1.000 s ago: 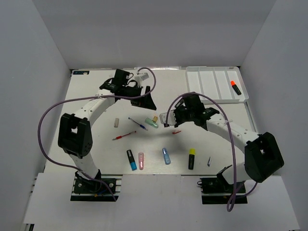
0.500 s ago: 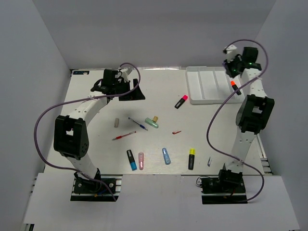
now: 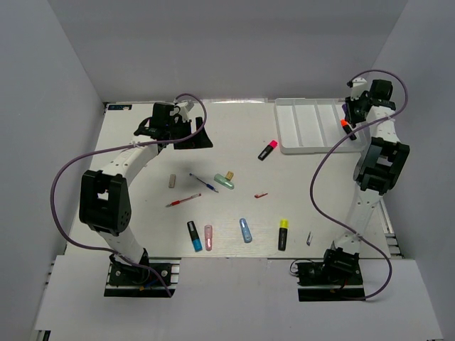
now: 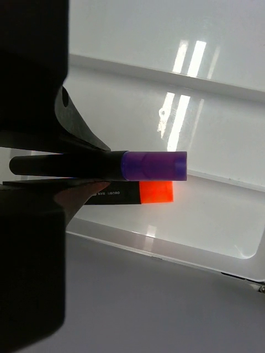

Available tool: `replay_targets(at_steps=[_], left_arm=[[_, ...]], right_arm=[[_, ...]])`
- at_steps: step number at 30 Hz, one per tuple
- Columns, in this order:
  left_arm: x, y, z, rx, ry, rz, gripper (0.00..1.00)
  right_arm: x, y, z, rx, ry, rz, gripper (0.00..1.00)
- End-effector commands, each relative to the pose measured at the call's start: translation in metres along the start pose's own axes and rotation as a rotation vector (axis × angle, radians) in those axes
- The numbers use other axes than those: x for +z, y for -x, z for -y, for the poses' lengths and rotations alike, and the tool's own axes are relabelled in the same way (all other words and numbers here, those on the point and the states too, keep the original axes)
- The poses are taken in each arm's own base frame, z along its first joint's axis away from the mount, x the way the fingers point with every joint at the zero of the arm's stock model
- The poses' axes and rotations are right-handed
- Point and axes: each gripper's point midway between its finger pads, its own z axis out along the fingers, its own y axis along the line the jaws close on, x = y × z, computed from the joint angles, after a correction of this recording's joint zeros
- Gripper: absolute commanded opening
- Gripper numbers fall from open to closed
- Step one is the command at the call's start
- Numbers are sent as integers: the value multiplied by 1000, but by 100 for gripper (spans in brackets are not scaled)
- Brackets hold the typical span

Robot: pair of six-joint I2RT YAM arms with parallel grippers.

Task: Sort the stationery into containers
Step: Place the stationery into the container

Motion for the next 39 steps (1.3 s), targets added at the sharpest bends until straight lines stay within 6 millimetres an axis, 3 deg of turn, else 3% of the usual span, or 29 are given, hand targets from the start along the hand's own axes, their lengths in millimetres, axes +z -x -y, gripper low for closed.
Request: replay_targets(at_steps=[1,10,17,23,28,31,33,34,36,37,39], left_arm=[[-8,12,3,32,15,40,97],[-8,11,3,32,14,36,97],[-3,11,0,30,19,27,97],[-1,9,-4,33,36,19,97],[-2,10,-4,38,40,20,97],[-10,7,-2,85,32,14,96],[-18,-2,-2,180,21,-22,94],[-27,-5,8,231,-24,-30,92],[-39,-28,10,399,-82,-94,90],[-54,-31,23,485,-137,-80,89],[-67,-68,15,668,-193,-175,90]], right_arm=[[1,0,12,59,-10,18,0],[10,-13,20,122,-26,8,0],[16,-23,16,121,-7,-15,16],[19,-26,16,134,-9,-20,43],[17,-22,16,134,-7,-12,44],[6,-13,14,136,3,2,44],[-12,4,7,131,35,37,44],[-18,5,0,133,58,39,42],[-46,25,-14,98,110,90,42],[-56,29,-21,83,129,102,41],[-81,34,-42,37,174,125,42]])
